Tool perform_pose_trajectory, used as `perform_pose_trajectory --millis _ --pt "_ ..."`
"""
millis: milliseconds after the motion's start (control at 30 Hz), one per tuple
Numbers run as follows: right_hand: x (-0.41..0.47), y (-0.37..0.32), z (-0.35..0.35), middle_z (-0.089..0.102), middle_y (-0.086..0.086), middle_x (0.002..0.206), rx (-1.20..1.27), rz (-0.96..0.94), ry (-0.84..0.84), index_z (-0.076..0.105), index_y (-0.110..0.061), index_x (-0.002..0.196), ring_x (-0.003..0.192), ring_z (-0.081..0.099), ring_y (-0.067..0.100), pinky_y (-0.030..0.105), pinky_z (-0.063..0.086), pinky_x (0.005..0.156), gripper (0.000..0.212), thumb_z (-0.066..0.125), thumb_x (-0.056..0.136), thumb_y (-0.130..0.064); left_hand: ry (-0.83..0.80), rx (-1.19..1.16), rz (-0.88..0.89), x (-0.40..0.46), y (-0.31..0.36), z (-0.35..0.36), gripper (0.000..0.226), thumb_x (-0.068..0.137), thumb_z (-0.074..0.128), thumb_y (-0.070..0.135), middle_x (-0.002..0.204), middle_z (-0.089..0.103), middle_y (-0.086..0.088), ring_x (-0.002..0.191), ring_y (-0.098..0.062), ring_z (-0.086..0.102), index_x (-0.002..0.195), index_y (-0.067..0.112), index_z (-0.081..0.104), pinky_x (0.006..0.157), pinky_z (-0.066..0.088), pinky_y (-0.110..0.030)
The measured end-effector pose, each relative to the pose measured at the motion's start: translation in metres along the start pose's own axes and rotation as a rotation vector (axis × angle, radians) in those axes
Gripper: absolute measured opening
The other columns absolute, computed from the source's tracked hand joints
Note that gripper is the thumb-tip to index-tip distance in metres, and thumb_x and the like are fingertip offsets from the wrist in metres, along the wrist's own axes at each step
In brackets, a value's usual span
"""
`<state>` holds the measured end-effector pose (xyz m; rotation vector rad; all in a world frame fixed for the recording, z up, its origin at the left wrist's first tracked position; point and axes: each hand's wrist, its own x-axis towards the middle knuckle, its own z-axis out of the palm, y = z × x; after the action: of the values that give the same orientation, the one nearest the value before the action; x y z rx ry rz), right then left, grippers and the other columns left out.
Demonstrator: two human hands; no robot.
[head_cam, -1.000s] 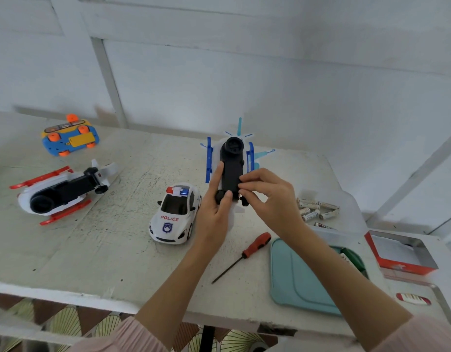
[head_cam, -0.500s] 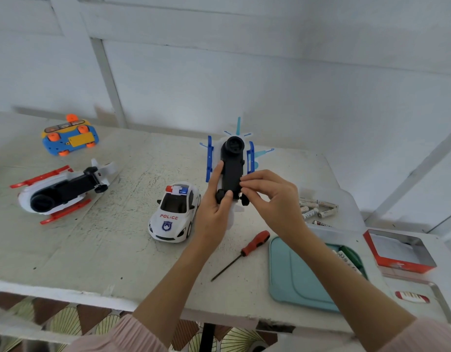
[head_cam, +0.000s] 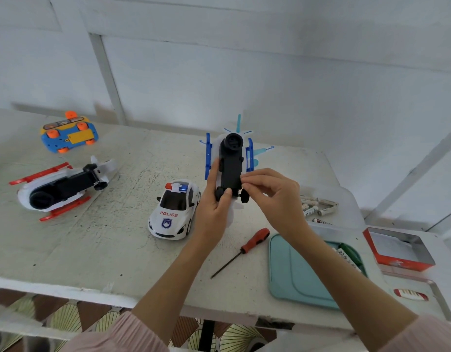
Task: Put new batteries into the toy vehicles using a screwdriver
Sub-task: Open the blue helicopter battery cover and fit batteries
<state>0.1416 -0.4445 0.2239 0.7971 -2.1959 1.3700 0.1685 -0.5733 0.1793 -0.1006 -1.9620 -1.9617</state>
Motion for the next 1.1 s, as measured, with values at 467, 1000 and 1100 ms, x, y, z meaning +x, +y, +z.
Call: perform_pose_trajectory --millis 467,1000,1100 --pt "-0.0001 -0.0037 -0.0039 0.069 0.000 0.091 0.085 0.196 -0.012 0.072 -0.007 0.094 0.085 0.065 0.006 0.019 0.054 0.078 0.015 0.067 0.081 -0.003 0.023 0.072 -0.005 0.0005 -0.0004 0.0039 0.056 0.089 0.041 0.028 0.114 0.053 0.039 0.103 0.004 0.057 0.133 0.058 0.025 0.090 0.047 -0.020" --pt "0.0018 -0.0071 -0.0016 0.070 0.002 0.089 0.120 0.223 -0.016 0.072 -0.007 0.093 0.083 0.065 0.006 0.019 0.054 0.077 0.014 0.066 0.081 -0.003 0.062 0.048 -0.014 0.0021 -0.0028 0.0034 0.057 0.088 0.042 0.030 0.133 0.054 0.004 0.108 -0.014 0.058 0.125 0.071 0.031 0.096 0.048 -0.034" --pt "0.0025 -0.0075 -0.0014 0.071 0.002 0.089 0.138 0.247 -0.019 0.071 -0.008 0.094 0.082 0.066 0.008 0.021 0.054 0.077 0.014 0.066 0.082 -0.004 0.034 0.068 -0.013 0.0026 -0.0044 -0.0002 0.057 0.088 0.041 0.032 0.134 0.051 0.016 0.115 -0.011 0.056 0.129 0.069 0.028 0.100 0.045 -0.035"
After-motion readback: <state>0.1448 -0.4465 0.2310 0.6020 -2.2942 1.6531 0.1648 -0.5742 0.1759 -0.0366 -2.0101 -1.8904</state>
